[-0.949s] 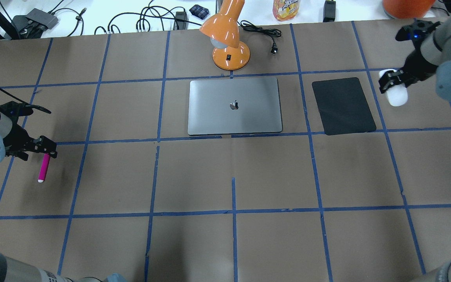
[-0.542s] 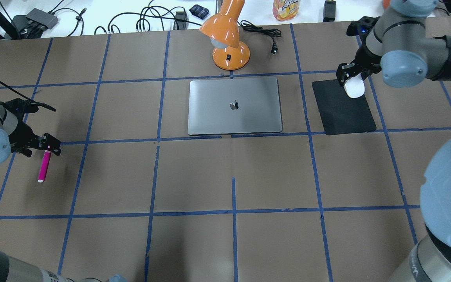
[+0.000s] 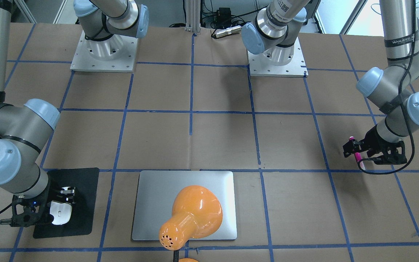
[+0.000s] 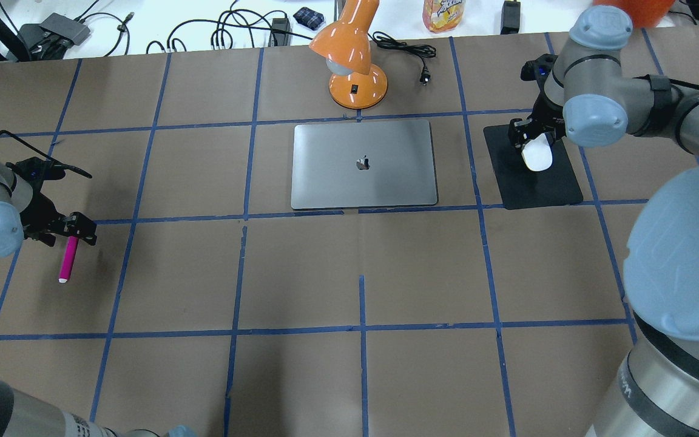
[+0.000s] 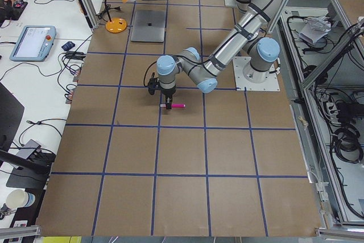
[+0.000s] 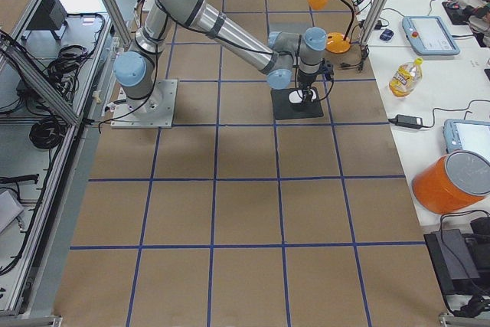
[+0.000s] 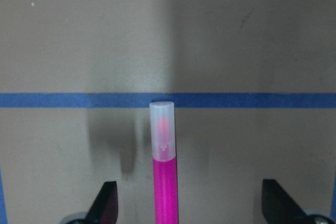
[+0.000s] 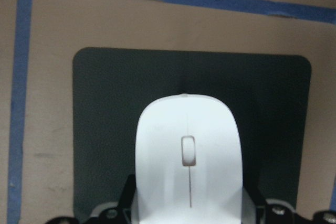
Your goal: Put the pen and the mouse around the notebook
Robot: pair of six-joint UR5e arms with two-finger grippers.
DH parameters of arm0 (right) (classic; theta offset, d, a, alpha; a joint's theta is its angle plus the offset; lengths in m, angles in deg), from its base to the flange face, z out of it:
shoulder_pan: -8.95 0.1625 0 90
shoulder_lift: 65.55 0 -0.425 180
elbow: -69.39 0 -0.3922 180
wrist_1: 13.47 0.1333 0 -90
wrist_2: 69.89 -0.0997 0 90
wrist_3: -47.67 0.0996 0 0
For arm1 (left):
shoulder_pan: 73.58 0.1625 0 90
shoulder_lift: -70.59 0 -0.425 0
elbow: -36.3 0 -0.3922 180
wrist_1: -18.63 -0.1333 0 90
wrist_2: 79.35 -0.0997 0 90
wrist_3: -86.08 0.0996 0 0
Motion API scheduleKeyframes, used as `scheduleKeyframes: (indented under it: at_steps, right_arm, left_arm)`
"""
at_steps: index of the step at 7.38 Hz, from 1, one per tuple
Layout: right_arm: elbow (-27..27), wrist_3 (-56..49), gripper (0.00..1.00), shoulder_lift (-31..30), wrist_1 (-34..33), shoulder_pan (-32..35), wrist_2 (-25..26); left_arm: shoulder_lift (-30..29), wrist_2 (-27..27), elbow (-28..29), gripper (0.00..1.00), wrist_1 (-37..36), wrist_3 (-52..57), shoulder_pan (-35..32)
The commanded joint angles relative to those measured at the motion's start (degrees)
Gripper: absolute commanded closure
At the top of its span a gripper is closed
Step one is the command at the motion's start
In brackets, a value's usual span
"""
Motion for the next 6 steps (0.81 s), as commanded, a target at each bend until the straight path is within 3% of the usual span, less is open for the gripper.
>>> scheduleKeyframes:
  at_steps: [1,2,3,5,6]
  right_arm:
    - [-0.20,0.54,0.39,0.71,-0.02,-0.18,1.01]
    - [-0.46,0.54,0.24,0.71,-0.10,-0.18,1.10]
    - [-0.46,1.41,0.00,0.71,0.07,-0.18,1.18]
    - [0.41,1.77,0.00,-1.21,3.04,-0.53,1.10]
    - [0.33,2.12,0.00,-5.31,7.15,-0.54,1.01]
  left_arm:
    - [-0.24,0.02,0.10,0.35,-0.09,0.04,0.60]
    - [-0.25,0.02,-0.16,0.41,-0.09,0.04,1.48]
    - [-0.42,0.02,-0.16,0.41,-0.09,0.04,1.75]
    - [-0.77,0.03,-0.07,0.48,-0.09,-0.04,1.75]
    - [-0.86,0.02,0.01,0.58,-0.09,-0.04,1.75]
